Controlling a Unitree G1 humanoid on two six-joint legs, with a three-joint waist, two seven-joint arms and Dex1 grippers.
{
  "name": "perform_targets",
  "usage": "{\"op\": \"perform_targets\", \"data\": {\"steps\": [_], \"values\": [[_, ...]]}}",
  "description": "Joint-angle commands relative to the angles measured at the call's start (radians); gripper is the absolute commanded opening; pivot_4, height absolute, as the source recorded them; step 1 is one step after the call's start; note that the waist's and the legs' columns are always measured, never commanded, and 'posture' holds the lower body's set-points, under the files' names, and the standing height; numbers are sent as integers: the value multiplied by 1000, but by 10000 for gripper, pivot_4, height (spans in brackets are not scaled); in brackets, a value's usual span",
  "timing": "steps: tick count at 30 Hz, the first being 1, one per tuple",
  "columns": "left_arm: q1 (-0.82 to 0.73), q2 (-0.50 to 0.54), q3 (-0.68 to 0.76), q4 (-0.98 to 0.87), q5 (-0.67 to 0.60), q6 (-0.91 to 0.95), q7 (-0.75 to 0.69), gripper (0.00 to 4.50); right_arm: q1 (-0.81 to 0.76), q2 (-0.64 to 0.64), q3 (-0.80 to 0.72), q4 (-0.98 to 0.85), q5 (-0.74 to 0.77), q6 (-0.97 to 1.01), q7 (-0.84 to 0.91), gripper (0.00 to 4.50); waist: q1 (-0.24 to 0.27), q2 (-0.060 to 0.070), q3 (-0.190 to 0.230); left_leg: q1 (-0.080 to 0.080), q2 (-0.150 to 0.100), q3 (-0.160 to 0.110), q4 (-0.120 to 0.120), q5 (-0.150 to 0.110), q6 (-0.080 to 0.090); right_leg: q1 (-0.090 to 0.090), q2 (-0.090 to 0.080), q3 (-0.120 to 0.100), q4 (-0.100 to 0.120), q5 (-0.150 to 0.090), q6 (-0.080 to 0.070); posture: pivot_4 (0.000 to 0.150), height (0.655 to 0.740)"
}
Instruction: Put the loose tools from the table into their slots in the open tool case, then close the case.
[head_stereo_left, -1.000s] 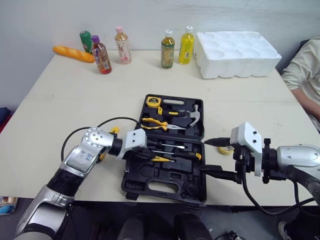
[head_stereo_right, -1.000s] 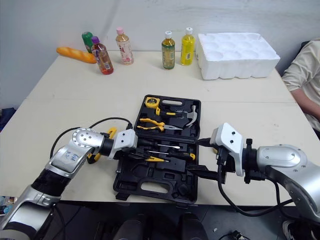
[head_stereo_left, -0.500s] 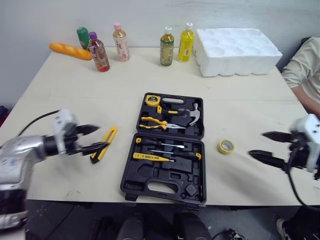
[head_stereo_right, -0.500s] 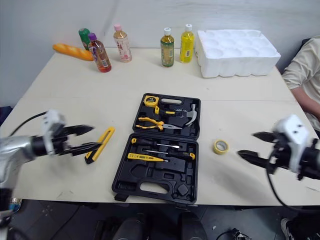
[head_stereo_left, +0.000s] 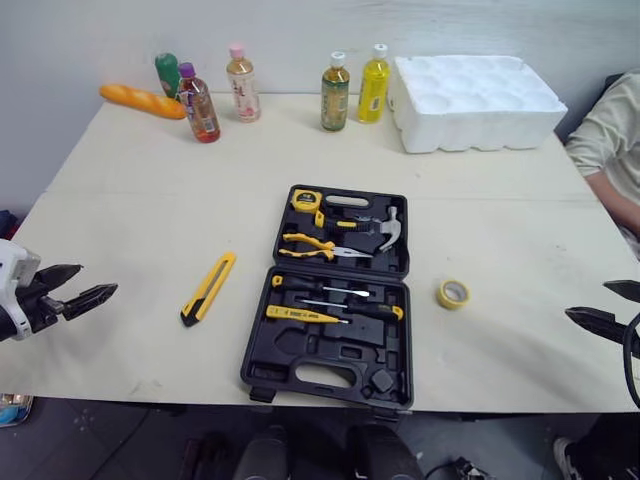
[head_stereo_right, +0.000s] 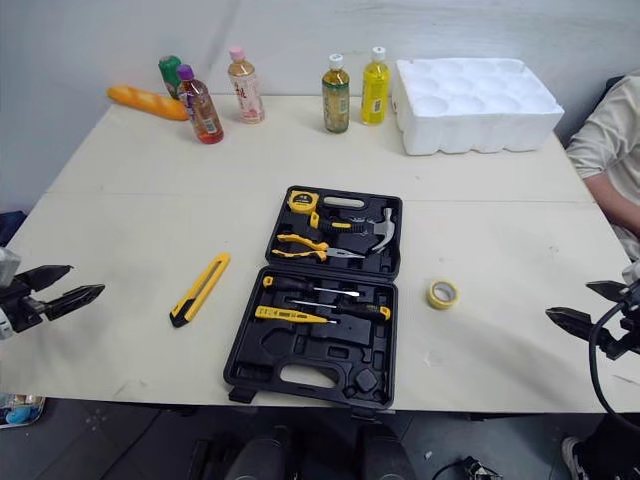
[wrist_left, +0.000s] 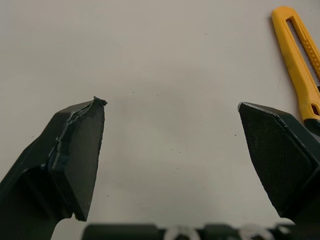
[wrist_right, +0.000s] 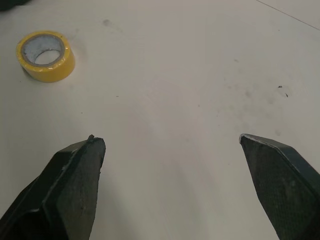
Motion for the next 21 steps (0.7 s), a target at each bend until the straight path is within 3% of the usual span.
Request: {"op": "perform_targets", "data": {"steps": [1, 5, 13, 17, 21], "values": [[24, -36, -7, -123, -42, 41, 12, 44853, -25, 3, -4, 4, 7, -24, 10, 45000, -3, 0, 0, 0, 0, 0, 0, 0, 0, 0, 0, 0, 0, 0, 0, 1500, 7400], [57, -74, -50, -309, -40, 133, 86, 44853, -55, 27, 37, -74, 41, -11, 14, 45000, -10, 0, 0, 0, 0, 0, 0, 0, 0, 0, 0, 0, 1, 0, 0, 1500, 7400], [111, -166, -121, -690, -81, 416, 312, 44853, -111, 145, 213, -581, 267, 186, -122, 45000, -20, 1, 0, 0, 1, 0, 1, 1, -1, 0, 2, 0, 5, 0, 0, 1500, 7400], [86, -184, -187, -674, -33, 561, 434, 44853, -261, 186, 358, -706, 362, 266, -222, 45000, -19, 0, 1, 0, 0, 0, 4, 0, -1, 0, 2, 0, 6, 0, 0, 1500, 7400], [58, -216, -213, -636, -54, 560, 430, 44853, -377, 176, 499, -715, 349, 268, -201, 45000, -17, 0, 1, 1, 0, -1, 3, 0, -1, 0, 2, -1, 5, 0, 0, 1500, 7400]]}}
